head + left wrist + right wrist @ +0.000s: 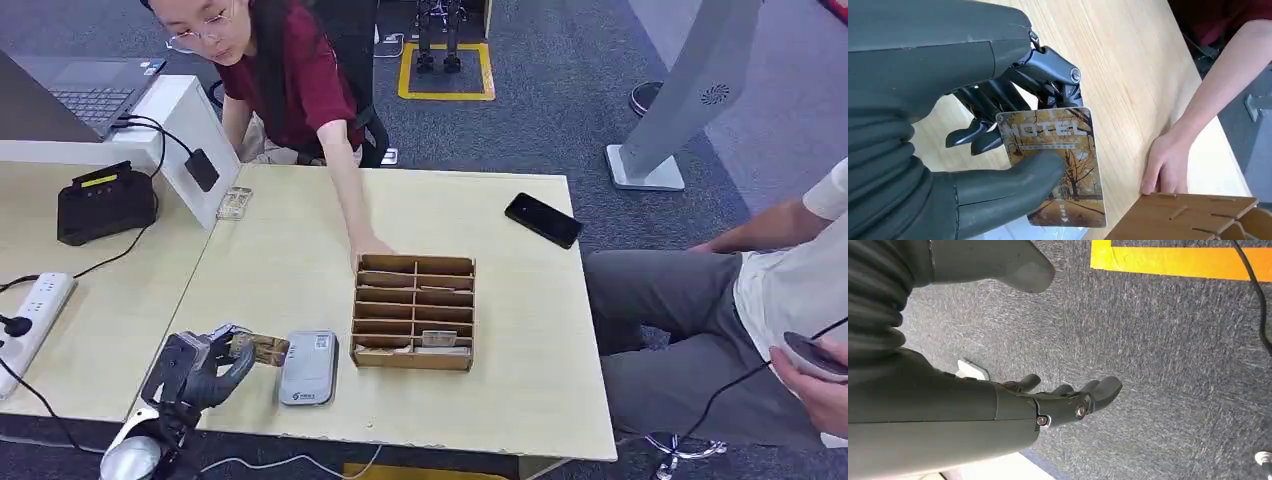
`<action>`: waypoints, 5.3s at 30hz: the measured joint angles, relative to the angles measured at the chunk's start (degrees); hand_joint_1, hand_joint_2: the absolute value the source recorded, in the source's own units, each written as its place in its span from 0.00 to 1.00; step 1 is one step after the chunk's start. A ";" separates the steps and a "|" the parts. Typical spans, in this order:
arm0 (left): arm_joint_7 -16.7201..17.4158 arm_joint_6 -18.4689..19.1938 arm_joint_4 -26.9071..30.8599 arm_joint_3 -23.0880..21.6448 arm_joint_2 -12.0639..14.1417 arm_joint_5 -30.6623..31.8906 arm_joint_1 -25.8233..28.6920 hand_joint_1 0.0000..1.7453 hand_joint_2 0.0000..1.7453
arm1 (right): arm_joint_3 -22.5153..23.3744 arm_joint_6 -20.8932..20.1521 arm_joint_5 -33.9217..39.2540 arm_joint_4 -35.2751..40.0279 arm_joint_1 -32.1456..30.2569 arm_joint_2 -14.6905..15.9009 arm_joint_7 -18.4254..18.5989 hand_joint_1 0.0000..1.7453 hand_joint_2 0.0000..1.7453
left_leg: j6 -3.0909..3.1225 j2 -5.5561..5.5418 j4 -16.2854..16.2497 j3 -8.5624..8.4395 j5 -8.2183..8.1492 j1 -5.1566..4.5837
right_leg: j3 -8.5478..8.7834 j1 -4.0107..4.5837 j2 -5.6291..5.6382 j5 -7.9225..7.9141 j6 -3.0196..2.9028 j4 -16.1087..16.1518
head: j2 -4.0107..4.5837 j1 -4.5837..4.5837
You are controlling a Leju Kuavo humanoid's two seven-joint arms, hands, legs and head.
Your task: Pass the card to the sensor for recognition and then transmit it.
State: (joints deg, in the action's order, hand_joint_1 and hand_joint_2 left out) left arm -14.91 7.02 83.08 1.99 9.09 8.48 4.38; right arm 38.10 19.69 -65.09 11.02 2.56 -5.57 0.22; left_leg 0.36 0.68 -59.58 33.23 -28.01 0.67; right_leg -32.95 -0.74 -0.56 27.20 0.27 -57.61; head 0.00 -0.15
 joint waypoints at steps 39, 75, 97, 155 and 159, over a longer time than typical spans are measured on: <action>1.07 -9.34 -0.87 -6.95 -1.44 12.53 -1.39 1.00 1.00 | 1.33 -0.04 -1.40 0.00 0.07 -0.39 -0.24 0.00 1.00 | 0.00 0.00 0.00 0.01 0.00 0.00 | 0.00 0.00 0.01 0.00 0.00 0.00 | 0.02 0.00; 2.08 -15.26 -2.97 -8.44 -4.09 22.87 -1.97 1.00 1.00 | 2.62 -0.17 -2.86 0.00 0.07 -0.39 -0.42 0.00 1.00 | 0.00 0.00 0.00 0.00 0.00 0.00 | 0.01 0.00 0.00 0.00 0.00 0.00 | 0.00 0.00; 3.96 -23.21 -9.62 -8.63 -5.31 38.62 -3.64 1.00 1.00 | 3.76 0.11 -4.17 0.02 0.16 -0.42 -1.66 0.00 1.00 | 0.00 0.00 0.00 -0.05 0.00 0.00 | 0.07 0.00 0.00 0.00 0.00 0.00 | 0.00 0.00; -10.97 -12.53 -2.10 2.82 -10.03 -9.35 -13.43 1.00 1.00 | 5.31 0.42 -10.25 0.07 0.78 -0.57 -2.12 0.00 1.00 | -0.03 -0.04 0.01 -0.22 0.03 -0.01 | 0.24 0.00 -0.05 -0.02 -0.01 -0.02 | 0.00 0.00; -10.97 -12.53 -1.95 2.82 -10.03 -9.35 -13.58 1.00 1.00 | 5.31 0.37 -10.25 0.09 0.78 -0.57 -2.12 0.00 1.00 | -0.03 -0.04 0.02 -0.21 0.03 0.00 | 0.22 0.00 -0.05 -0.02 -0.01 -0.02 | 0.00 0.00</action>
State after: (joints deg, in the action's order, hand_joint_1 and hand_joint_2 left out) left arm -25.88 -5.51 81.13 4.81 -0.94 -0.87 -9.19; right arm 43.41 20.06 -75.34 11.10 3.34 -6.14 -1.90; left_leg 0.32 0.64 -59.56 33.02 -27.98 0.67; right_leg -32.73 -0.74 -0.61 27.18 0.27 -57.64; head 0.00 -0.15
